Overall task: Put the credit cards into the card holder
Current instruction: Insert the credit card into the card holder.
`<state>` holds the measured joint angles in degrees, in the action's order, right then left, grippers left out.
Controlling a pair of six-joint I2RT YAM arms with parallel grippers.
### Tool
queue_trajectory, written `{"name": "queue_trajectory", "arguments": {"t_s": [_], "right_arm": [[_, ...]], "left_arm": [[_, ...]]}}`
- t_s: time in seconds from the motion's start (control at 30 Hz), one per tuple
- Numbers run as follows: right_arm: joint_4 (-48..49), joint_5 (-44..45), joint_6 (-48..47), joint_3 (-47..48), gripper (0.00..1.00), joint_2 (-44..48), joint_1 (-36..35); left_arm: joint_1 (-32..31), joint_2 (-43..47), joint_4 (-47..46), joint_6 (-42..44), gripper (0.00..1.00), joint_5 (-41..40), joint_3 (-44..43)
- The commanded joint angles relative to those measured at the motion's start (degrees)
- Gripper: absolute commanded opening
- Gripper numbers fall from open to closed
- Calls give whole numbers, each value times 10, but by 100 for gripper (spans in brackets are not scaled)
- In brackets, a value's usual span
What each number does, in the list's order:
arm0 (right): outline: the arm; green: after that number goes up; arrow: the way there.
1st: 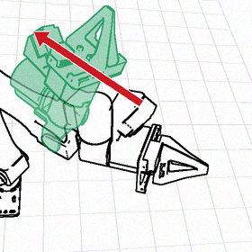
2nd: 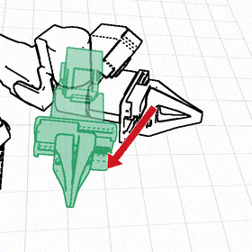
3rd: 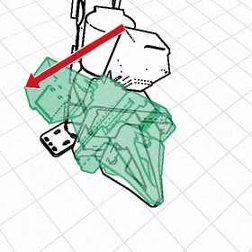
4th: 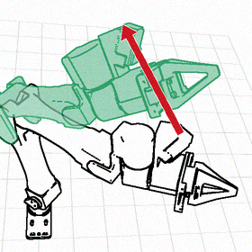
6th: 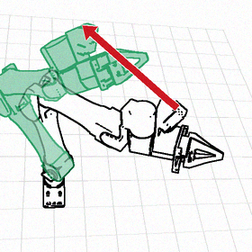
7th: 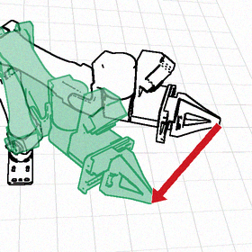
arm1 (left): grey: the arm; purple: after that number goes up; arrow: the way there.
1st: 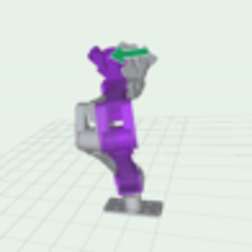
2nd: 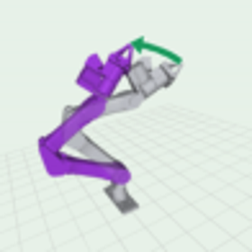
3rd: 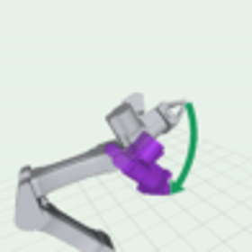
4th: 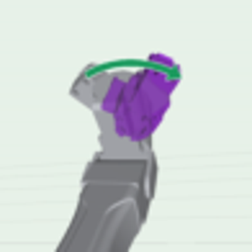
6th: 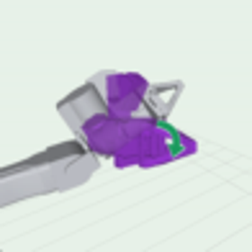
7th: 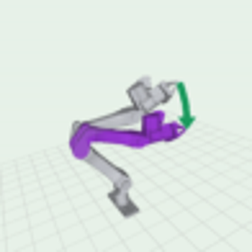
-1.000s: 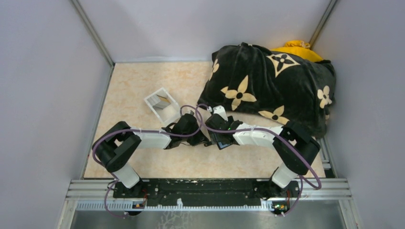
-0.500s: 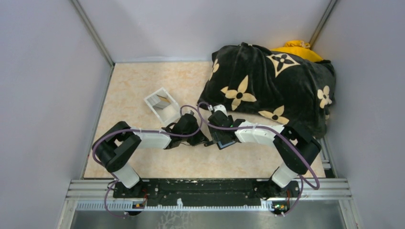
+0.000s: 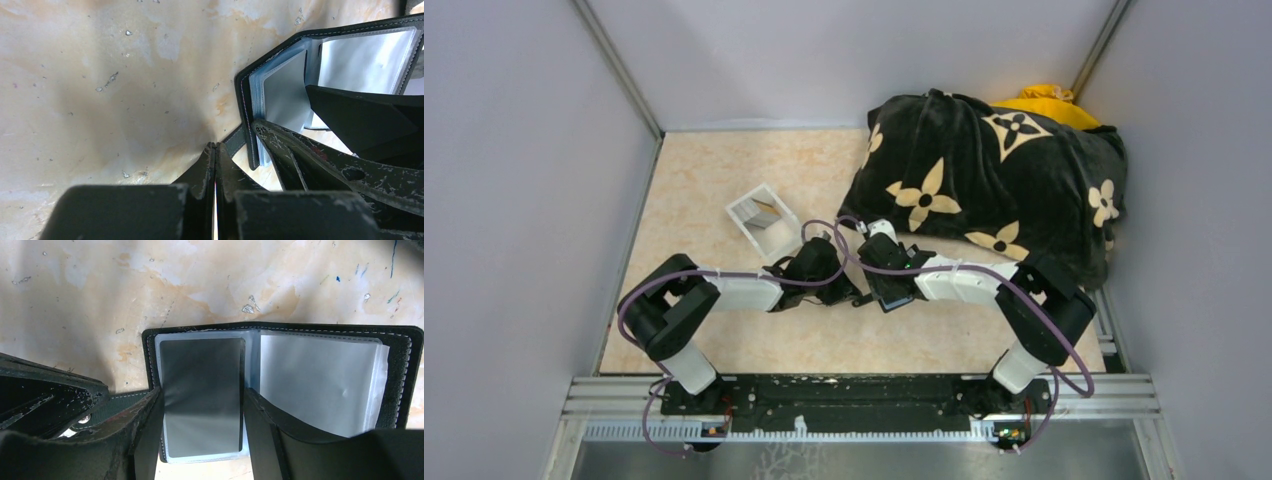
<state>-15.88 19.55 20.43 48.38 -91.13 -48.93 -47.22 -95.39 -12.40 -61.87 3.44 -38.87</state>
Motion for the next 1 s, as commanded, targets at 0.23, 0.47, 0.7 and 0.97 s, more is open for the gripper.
{"name": "queue_trajectory", "arguments": {"t_s": [0.23,0.47,0.7,0.97], "right_arm": [[-26,47,-2,23,69,35,-20],[-44,60,2,42,73,75,-25],[-39,90,46,0,73,166,21],[-8,62,125,-109,73,272,132]], "left_arm": [[-2,-5,48,12,0,-16,5],[-1,0,50,11,0,-19,10],[0,1,54,12,0,-20,10],[0,-2,51,12,0,-16,11]]}}
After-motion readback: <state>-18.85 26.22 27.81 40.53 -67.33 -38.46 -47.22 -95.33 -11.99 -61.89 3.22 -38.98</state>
